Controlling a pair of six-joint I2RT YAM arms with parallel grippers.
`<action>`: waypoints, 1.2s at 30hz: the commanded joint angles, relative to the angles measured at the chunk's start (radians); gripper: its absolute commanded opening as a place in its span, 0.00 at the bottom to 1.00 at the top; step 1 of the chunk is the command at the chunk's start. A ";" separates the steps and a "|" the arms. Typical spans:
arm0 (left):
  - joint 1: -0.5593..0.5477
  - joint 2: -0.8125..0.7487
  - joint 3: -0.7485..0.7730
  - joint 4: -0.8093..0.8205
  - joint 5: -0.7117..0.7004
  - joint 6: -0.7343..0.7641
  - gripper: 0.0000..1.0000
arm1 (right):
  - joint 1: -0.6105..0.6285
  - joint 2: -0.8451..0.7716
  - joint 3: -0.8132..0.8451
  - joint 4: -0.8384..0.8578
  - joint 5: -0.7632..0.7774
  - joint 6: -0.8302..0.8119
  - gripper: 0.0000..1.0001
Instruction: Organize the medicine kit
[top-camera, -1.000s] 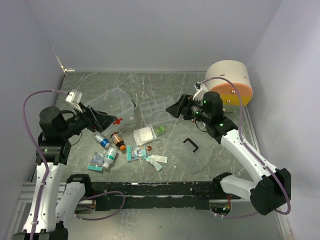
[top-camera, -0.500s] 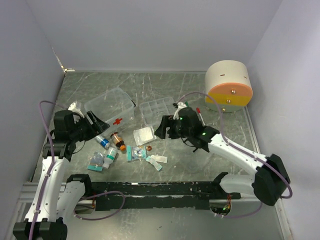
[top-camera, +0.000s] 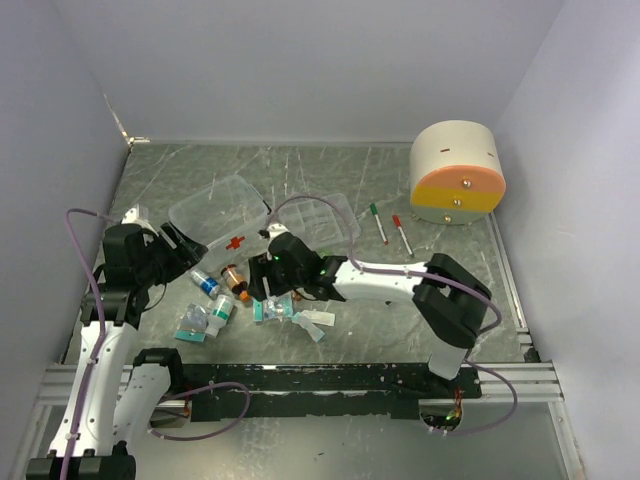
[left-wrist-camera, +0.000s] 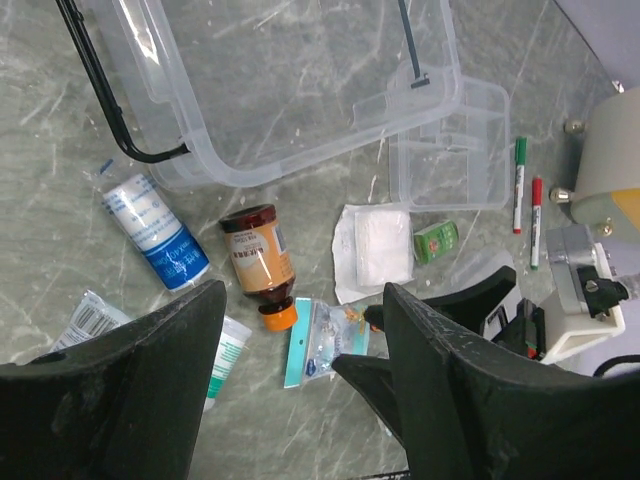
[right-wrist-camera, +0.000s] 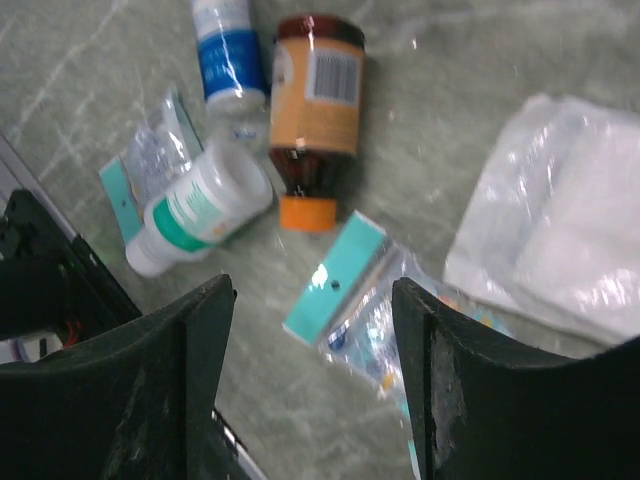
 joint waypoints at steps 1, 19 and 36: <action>-0.005 -0.009 0.043 -0.005 -0.064 -0.015 0.75 | 0.014 0.083 0.077 0.097 0.051 -0.045 0.63; -0.005 0.043 0.031 0.031 -0.056 -0.011 0.72 | 0.028 0.375 0.278 0.116 0.131 -0.076 0.57; -0.005 0.139 0.116 0.086 0.005 0.048 0.81 | 0.027 0.313 0.210 0.191 0.144 -0.131 0.35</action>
